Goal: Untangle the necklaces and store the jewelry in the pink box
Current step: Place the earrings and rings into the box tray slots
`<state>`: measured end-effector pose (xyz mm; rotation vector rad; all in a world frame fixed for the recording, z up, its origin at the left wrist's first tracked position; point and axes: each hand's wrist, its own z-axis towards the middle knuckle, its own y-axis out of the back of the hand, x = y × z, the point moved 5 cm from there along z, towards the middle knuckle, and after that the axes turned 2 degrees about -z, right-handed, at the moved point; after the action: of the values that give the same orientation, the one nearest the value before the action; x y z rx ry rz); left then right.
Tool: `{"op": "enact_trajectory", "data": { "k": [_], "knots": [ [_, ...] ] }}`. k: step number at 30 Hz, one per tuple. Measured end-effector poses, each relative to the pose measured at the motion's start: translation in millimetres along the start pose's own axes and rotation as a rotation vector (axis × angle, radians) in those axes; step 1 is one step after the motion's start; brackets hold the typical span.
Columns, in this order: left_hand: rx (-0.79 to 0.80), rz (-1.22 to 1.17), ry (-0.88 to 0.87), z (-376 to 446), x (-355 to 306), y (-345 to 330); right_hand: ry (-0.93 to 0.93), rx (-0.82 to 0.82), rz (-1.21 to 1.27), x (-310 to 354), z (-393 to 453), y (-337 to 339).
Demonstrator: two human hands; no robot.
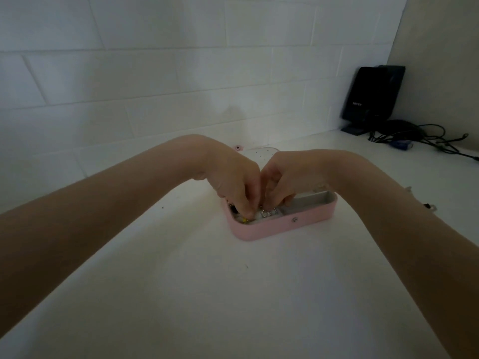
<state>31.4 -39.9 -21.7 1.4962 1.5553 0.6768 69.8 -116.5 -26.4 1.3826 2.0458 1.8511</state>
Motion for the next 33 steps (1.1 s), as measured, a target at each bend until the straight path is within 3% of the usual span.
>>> {"op": "enact_trajectory", "data": {
  "k": [11,20,33],
  "knots": [
    [-0.189,0.042,-0.074,10,4,0,0.02,0.025,0.018,2,4,0],
    [-0.177,-0.056,-0.058,-3,15,7,0.012,0.037,0.094,-1,2,3],
    [-0.18,0.023,-0.075,1,9,2,-0.003,-0.008,-0.051,2,7,-2]
  ]
}}
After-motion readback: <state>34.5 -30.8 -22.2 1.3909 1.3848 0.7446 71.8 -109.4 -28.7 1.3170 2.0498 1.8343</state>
